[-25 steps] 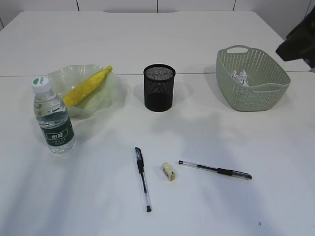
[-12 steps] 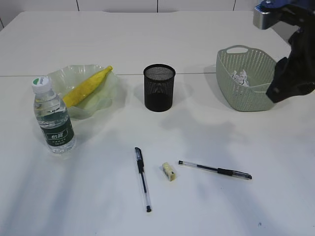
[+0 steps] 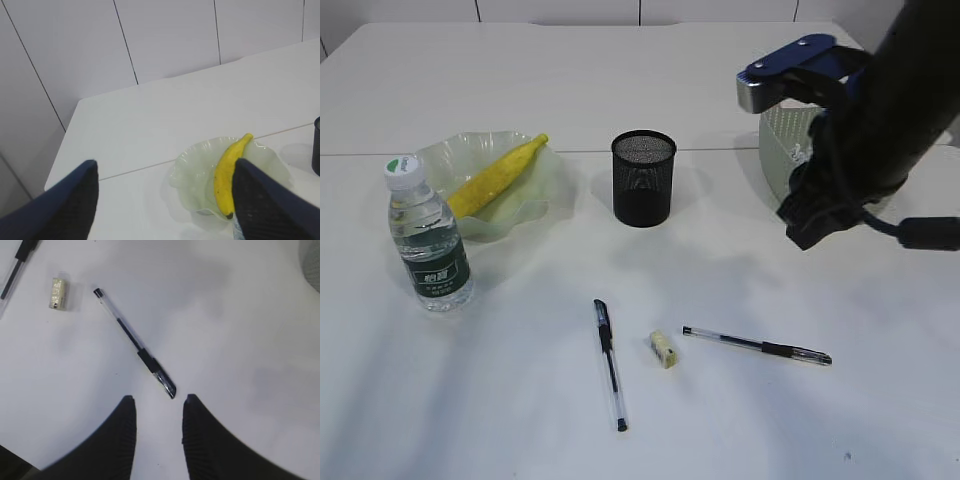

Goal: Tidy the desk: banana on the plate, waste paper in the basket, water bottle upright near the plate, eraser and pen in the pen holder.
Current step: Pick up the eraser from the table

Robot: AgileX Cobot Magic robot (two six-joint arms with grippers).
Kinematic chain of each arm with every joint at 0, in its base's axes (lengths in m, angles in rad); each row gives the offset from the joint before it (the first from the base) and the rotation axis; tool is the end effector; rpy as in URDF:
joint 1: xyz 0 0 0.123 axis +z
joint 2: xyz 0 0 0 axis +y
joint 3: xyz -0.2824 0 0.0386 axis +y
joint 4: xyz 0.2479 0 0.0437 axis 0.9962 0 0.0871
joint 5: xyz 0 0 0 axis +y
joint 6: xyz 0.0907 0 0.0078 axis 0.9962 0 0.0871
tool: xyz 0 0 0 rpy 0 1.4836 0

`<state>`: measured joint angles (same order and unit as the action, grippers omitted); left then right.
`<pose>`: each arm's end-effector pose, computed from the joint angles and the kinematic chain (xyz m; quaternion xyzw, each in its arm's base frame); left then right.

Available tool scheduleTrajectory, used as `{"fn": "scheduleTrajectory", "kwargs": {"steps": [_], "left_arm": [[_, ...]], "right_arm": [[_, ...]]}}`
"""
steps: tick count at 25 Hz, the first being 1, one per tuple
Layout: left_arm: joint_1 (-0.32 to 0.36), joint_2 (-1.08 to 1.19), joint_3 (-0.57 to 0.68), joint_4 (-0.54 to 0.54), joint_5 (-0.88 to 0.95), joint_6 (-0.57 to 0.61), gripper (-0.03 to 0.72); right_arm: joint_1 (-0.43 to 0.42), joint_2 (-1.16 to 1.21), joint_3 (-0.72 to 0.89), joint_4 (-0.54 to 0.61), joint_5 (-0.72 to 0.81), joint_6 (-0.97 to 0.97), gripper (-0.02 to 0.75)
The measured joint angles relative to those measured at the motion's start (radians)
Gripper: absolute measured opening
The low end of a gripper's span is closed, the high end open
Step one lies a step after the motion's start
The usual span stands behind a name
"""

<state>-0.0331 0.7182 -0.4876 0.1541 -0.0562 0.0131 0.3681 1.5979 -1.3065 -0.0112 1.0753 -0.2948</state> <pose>0.1546 -0.0059 0.3157 0.0765 0.7335 0.0420 0.6741 0.3010 0.1151 0.2877 -0.3238 0.9349 0.0001 0.1452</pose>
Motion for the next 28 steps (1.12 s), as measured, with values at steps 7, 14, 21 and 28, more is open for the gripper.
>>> {"fn": "scheduleTrajectory", "kwargs": {"steps": [7,14,21,28], "left_arm": [[0.000,0.000,0.000,0.000,0.019,0.000,0.593],[0.000,0.000,0.000,0.000,0.022,0.000,0.593],[0.000,0.000,0.000,0.000,0.030,0.000,0.593],[0.001,0.000,0.000,0.000,0.045,0.000,0.593]], "right_arm": [[0.031,0.130,-0.128,0.039,0.045,0.038,0.241],[0.056,0.268,-0.222,0.098,0.101,0.048,0.241],[0.151,0.363,-0.254,0.106,0.099,0.103,0.243],[0.185,0.421,-0.256,0.097,0.065,0.184,0.242]]}}
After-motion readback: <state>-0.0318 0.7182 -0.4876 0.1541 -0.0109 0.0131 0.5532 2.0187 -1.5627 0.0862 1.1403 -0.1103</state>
